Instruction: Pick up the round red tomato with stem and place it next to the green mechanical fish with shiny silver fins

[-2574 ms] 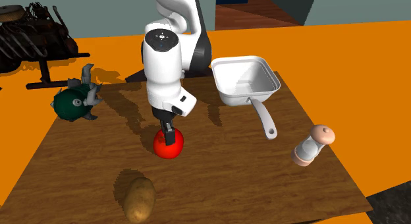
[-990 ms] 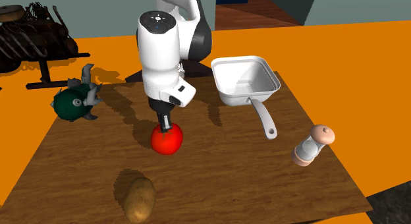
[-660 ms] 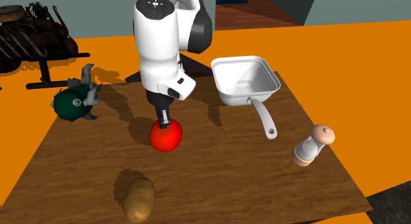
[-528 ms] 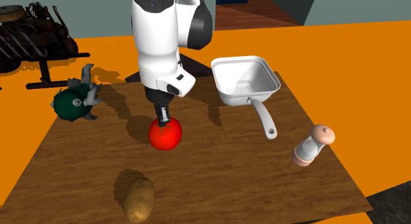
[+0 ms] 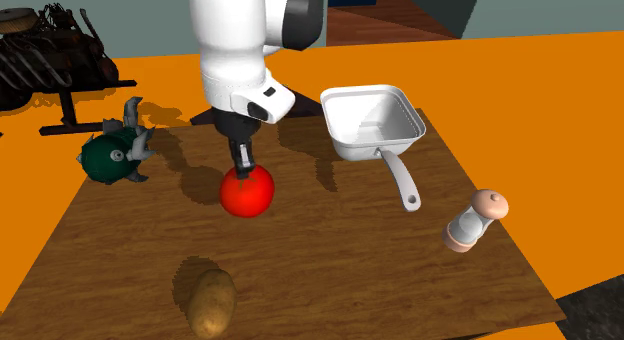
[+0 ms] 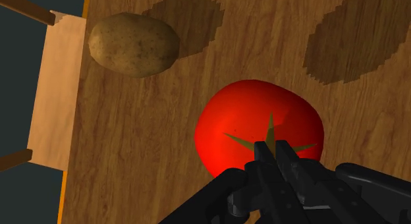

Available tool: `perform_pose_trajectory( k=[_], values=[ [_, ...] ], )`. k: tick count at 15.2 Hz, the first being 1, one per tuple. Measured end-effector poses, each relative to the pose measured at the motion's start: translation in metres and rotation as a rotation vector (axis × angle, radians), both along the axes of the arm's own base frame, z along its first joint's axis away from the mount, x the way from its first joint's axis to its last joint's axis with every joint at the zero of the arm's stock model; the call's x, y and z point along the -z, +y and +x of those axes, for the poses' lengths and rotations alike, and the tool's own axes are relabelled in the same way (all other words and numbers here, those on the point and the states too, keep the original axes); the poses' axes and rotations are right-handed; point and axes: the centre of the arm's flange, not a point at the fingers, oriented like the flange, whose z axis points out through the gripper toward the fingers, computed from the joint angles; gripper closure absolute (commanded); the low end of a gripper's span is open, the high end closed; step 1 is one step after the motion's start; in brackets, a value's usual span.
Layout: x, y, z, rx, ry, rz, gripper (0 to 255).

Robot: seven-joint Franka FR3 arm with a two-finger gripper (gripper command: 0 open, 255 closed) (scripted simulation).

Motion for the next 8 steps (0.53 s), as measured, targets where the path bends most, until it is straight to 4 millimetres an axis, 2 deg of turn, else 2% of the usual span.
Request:
perform_pose_trajectory(
  k=[8],
  values=[
    [-0.042,-0.001,-0.001,0.000,0.000,0.000,255]
  ],
)
